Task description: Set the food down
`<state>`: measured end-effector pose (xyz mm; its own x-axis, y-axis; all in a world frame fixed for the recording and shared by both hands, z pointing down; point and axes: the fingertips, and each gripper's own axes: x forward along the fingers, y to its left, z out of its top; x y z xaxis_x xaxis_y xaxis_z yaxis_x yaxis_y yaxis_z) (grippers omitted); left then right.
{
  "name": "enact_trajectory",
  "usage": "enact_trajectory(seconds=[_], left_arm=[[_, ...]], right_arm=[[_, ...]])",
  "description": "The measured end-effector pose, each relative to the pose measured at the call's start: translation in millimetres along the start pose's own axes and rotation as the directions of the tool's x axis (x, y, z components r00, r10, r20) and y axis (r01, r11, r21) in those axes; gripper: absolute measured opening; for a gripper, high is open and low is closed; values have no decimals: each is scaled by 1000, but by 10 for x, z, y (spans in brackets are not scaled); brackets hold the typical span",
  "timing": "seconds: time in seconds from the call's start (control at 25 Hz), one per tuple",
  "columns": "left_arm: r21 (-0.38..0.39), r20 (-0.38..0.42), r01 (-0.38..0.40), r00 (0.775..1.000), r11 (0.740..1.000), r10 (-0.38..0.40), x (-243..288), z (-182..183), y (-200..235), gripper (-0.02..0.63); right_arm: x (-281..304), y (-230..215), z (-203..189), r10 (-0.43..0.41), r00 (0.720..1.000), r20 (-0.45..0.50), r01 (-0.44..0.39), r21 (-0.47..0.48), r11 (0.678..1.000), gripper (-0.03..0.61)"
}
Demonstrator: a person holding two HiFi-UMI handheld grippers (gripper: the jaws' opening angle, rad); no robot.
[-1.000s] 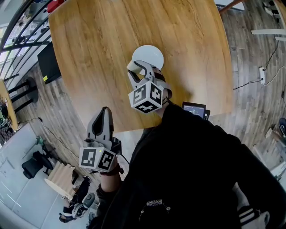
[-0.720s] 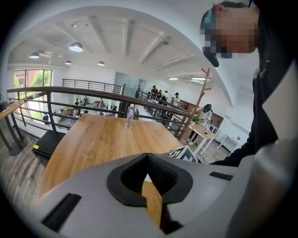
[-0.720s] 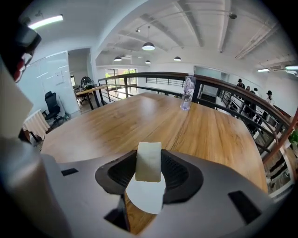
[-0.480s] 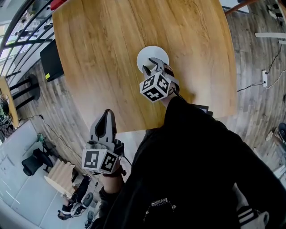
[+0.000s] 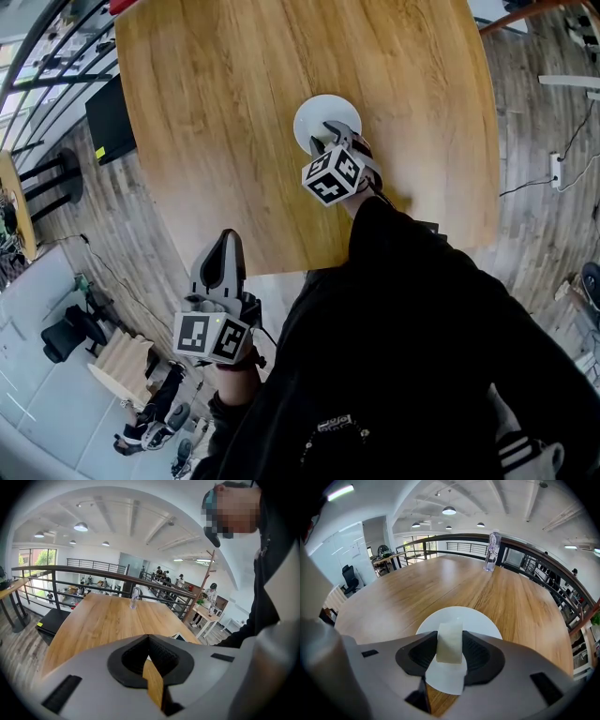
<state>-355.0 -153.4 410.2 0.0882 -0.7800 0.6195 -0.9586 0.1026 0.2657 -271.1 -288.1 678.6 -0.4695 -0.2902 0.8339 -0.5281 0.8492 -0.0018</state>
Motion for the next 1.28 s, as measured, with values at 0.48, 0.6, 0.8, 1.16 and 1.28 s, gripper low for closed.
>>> enact_trajectory(seconds=[0.48, 0.6, 0.8, 1.16, 1.28], left_arm=[[-12, 10, -8, 1000, 1000, 9, -47, -25, 69, -2], [-14, 11, -8, 1000, 1000, 8, -58, -26, 81, -2], [-6, 15, -5, 1000, 1000, 5, -71, -11, 79, -2], [31, 52, 67, 996, 997, -69, -4, 164, -52, -2], [58, 51, 103, 993, 993, -106, 26, 214, -154, -2]], right_arm=[[61, 70, -21, 32, 1000, -1, -32, -8, 999, 199], [40, 81, 5, 30, 1000, 4, -30, -10, 1000, 201], [-50, 55, 94, 20, 999, 37, -20, 10, 1000, 201], [-570, 17, 546, -22, 980, 198, 10, 58, 998, 199], [-885, 72, 712, 0, 966, 258, -29, 110, 994, 199]])
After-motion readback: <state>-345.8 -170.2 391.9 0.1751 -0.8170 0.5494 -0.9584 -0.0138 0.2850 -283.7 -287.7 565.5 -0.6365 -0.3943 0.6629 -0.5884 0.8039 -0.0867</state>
